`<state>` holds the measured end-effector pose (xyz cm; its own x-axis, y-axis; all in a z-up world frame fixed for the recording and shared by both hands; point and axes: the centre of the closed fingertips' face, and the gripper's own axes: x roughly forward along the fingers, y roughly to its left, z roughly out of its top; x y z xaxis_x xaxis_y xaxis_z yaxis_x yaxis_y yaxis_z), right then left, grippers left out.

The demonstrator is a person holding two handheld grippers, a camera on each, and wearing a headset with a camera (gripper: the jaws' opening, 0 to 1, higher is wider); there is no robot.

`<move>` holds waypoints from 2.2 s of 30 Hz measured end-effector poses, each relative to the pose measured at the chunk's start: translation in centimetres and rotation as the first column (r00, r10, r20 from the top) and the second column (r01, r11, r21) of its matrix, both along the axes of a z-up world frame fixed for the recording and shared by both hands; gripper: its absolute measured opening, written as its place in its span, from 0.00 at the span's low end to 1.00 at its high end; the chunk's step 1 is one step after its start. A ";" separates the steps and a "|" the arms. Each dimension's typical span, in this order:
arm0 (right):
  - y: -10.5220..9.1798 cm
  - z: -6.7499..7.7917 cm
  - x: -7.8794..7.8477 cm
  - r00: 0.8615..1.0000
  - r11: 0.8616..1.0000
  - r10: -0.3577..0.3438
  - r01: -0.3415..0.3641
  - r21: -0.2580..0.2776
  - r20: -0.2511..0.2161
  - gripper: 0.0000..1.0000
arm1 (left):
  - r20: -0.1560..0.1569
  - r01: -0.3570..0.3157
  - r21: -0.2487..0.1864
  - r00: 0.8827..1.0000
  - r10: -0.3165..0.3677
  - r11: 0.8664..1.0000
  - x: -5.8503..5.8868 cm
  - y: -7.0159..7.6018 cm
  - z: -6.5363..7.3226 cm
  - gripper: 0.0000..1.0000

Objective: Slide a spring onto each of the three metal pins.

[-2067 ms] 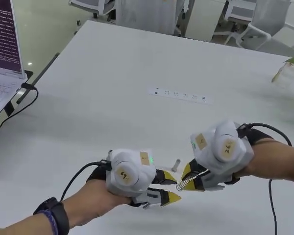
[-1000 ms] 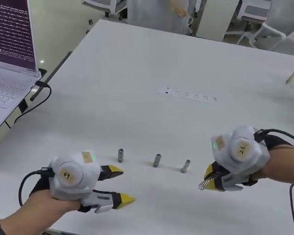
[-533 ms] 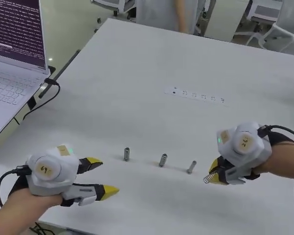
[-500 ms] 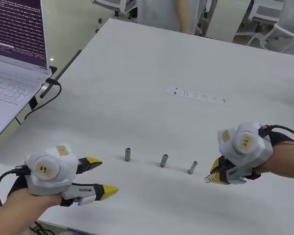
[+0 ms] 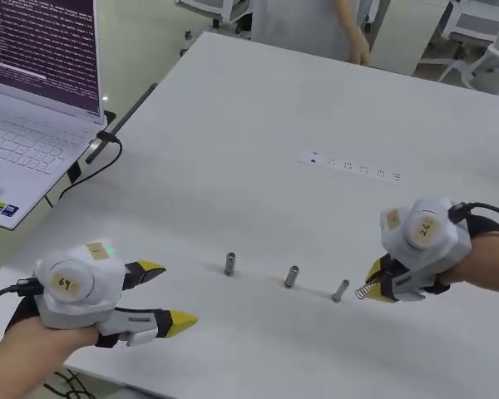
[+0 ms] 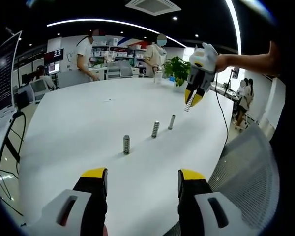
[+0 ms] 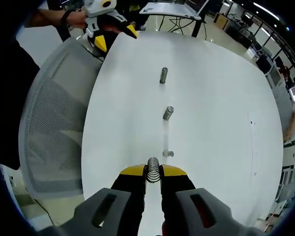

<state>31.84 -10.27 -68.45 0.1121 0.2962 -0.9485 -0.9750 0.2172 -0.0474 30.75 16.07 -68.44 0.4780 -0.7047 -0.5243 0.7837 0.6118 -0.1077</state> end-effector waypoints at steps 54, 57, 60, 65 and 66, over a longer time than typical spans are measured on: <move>0.2 -5.7 3.4 0.996 0.992 0.078 -0.083 -0.094 -0.052 0.09 | -0.009 -0.096 -0.003 0.995 0.096 0.995 -0.6 3.3 1.0 0.51; 0.4 -6.0 3.2 0.995 0.990 0.086 -0.091 -0.105 -0.053 0.09 | -0.011 -0.098 -0.001 0.995 0.098 0.995 -0.8 3.3 1.0 0.51; 0.3 -6.4 3.2 0.994 0.987 0.099 -0.105 -0.120 -0.052 0.09 | -0.013 -0.102 0.000 0.995 0.102 0.995 -0.9 3.4 1.1 0.51; 0.1 -7.3 3.2 0.993 0.985 0.102 -0.109 -0.132 -0.056 0.09 | -0.017 -0.107 0.001 0.994 0.107 0.994 -1.1 3.7 0.9 0.51; 0.1 -7.4 3.2 0.993 0.985 0.102 -0.109 -0.133 -0.056 0.09 | -0.017 -0.108 0.001 0.994 0.108 0.994 -1.1 3.7 0.9 0.51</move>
<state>35.03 -10.22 -75.84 0.0393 0.1721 -0.9843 -0.9939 0.1080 -0.0208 29.65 19.73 -67.51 0.5421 -0.6494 -0.5333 0.7114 0.6925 -0.1202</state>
